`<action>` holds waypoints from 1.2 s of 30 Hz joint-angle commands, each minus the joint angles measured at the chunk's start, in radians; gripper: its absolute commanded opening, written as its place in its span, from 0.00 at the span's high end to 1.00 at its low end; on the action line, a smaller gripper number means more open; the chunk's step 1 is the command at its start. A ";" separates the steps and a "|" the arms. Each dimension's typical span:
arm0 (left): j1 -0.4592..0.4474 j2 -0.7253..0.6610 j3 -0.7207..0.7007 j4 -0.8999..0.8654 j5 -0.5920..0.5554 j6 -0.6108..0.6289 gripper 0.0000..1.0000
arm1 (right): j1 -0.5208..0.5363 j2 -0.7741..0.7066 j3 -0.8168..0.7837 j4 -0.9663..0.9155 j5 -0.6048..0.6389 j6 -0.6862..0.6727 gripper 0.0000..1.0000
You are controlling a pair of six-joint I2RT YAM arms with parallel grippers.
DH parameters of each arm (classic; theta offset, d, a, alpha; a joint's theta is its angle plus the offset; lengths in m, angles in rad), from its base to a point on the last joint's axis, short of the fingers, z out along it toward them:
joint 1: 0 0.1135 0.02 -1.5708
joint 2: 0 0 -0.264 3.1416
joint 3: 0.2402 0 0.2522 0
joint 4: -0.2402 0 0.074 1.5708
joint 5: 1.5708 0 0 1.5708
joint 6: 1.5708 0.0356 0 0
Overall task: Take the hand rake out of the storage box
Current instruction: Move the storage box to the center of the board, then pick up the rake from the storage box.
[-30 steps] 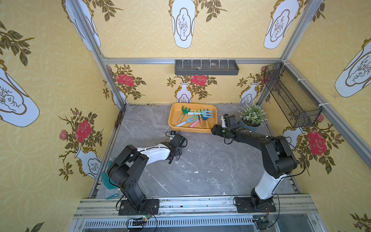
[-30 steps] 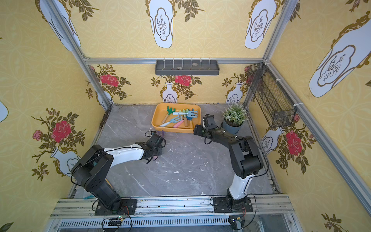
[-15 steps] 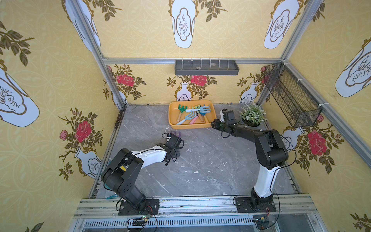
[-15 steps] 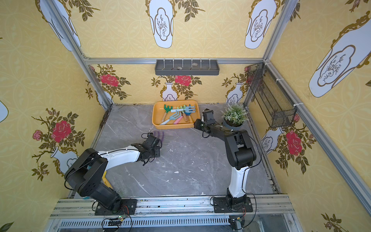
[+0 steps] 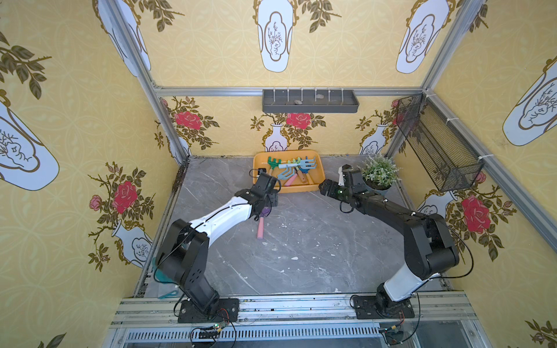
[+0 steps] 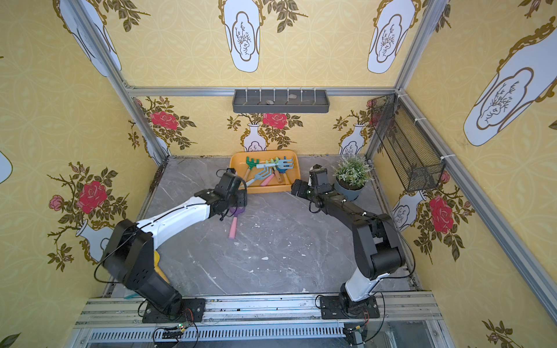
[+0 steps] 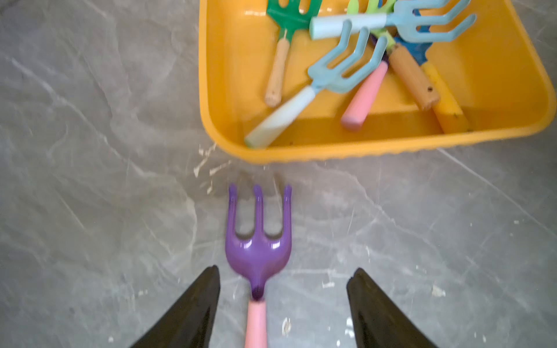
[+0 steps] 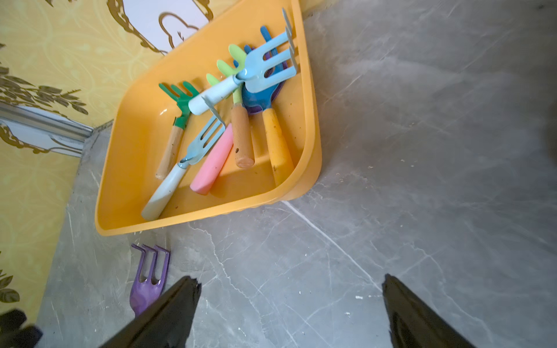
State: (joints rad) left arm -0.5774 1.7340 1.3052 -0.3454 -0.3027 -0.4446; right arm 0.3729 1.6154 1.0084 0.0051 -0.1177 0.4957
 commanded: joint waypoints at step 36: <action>0.177 0.877 1.022 -0.434 0.436 0.731 0.52 | -0.029 -0.033 -0.025 -0.027 0.017 -0.084 0.03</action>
State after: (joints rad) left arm -0.3992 2.5896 2.3062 -0.6945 0.1375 0.2436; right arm 0.3466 1.5768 0.9749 -0.0284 -0.0956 0.4183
